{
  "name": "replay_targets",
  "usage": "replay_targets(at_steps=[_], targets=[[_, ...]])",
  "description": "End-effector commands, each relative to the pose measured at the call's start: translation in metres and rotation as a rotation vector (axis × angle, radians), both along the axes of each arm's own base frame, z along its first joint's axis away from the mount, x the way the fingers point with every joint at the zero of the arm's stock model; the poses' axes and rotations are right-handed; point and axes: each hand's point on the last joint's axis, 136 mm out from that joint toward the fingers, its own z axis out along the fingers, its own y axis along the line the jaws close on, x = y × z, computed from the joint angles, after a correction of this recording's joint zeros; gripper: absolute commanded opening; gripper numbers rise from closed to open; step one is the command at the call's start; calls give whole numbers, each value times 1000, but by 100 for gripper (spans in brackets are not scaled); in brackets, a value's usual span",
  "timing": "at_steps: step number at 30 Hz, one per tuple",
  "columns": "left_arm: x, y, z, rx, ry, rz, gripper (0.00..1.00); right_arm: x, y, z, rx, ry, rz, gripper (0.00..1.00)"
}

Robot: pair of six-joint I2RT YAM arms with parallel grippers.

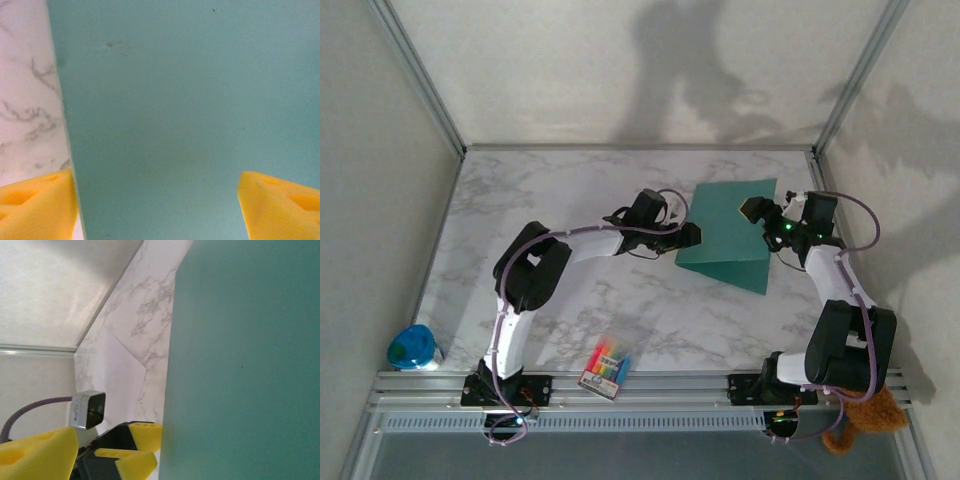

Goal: Put the files into the folder

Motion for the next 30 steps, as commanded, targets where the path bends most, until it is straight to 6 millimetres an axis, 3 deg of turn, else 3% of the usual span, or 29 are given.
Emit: replay_targets(at_steps=[1,9,16,20,30], targets=[[-11,-3,28,-48,-69,0,80,-12,17,20,48,-31,81,88],[-39,6,9,-37,-26,19,82,-22,35,36,55,-65,159,91],[-41,39,12,87,-97,98,92,-30,41,42,47,-82,202,94],[-41,51,32,103,-162,118,95,-31,47,45,71,-91,223,95],[-29,65,98,18,-254,170,95,-24,84,84,124,-164,325,99]])
